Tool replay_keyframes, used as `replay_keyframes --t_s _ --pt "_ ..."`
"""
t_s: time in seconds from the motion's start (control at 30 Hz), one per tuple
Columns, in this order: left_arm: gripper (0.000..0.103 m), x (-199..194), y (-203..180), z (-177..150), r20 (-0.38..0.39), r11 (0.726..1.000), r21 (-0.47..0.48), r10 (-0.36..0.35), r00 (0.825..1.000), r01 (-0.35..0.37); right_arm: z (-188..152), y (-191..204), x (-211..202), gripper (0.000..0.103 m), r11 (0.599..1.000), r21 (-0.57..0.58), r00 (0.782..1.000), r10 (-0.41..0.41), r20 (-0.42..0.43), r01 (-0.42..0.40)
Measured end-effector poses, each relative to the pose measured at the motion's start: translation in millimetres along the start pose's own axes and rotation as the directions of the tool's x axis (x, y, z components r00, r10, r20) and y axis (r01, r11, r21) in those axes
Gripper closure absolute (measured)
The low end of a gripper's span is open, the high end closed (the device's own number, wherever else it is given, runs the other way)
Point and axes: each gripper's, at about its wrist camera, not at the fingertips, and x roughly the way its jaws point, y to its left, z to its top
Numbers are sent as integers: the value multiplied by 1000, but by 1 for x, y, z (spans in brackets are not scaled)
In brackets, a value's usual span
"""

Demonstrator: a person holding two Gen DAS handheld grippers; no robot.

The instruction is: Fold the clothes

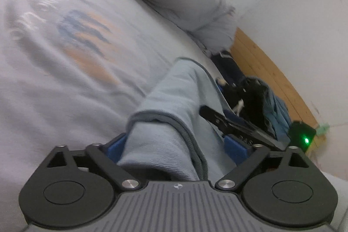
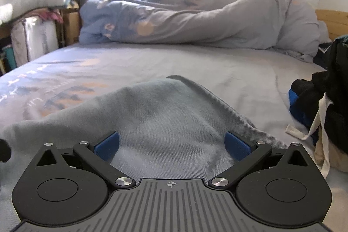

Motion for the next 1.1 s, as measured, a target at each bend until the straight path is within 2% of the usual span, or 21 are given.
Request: replay_keyframes --t_s 0.2,0.27,0.3,0.33,0.4,0.47,0.5,0.67,0.83,0.97,1.1 --pt "0 13 -15 -5 -34 1000 5 1 999 -1 -2 -2 -3 0 1000 5 1000 7 16 -7" --pt "3 13 -14 -1 -30 999 -49 2 1000 -4 0 -1 -6 0 1000 1 1000 -4 17 4" --pt "15 13 -12 1 -30 996 -84 7 1000 -9 0 -1 -8 0 1000 2 1000 -9 17 9" --pt "34 14 -10 4 -33 993 -115 29 999 -33 1 -1 -12 0 1000 5 1000 -15 15 15" --pt "50 15 -5 7 -49 983 -165 71 996 -78 2 -1 -22 0 1000 13 1000 -27 8 27" --pt "53 12 -5 7 -47 983 -173 57 997 -64 2 -1 -36 0 999 28 999 -40 3 40" --pt "58 10 -6 8 -45 981 -184 48 998 -56 1 -1 -43 0 998 38 999 -47 1 47" --pt "62 4 -14 9 -25 970 -244 11 1000 -16 -6 23 -96 0 997 39 997 -75 21 74" --pt "63 1 -30 15 -23 965 -262 -22 1000 15 -22 84 -138 0 996 -68 996 -54 66 58" --pt "63 0 -43 22 -39 964 -267 -17 999 6 -38 121 -134 0 969 -221 991 -92 93 110" --pt "64 -1 -56 26 -49 966 -258 -9 999 -3 -54 157 -132 0 917 -365 984 -119 129 159"
